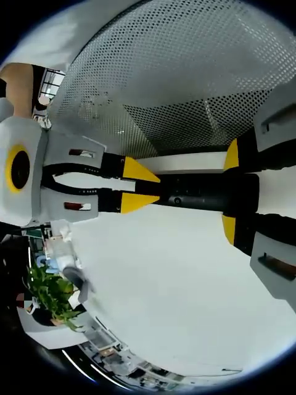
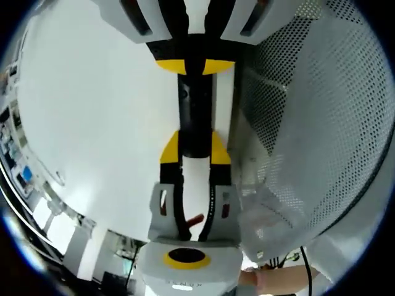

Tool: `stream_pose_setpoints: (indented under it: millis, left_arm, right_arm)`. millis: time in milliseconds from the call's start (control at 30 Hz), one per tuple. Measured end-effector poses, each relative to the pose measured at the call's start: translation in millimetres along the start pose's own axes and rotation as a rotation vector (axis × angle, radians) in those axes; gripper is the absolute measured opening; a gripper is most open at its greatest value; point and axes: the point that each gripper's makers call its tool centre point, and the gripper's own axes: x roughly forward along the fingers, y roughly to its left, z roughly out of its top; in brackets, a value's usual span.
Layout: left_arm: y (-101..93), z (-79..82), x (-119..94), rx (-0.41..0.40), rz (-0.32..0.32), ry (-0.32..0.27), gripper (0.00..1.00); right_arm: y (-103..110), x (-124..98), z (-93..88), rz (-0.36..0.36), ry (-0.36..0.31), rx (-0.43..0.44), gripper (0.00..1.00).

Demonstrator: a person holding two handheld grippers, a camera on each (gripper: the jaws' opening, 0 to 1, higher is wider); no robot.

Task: Press the specified remote control buttons in sequence, fully releasing each button before pressing the next.

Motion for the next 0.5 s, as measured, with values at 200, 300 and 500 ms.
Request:
stream_pose_setpoints:
  millis: [200,300,500]
  left_arm:
    - [0.2,-0.1,0.1,0.003,-0.002,0.006,0.24]
    - [0.1,-0.2,0.0,0.003,-0.002,0.006,0.24]
    - [-0.2,-0.3,0.4,0.001,0.000,0.005,0.24]
  right_arm:
    - [-0.8,1.4,-1.0,0.018,0.067,0.047,0.04]
    - [0.1,1.0,-2.5,0.008,0.052,0.035,0.04]
    - [-0.8,-1.2,-2.9,0.003,-0.042,0.095,0.04]
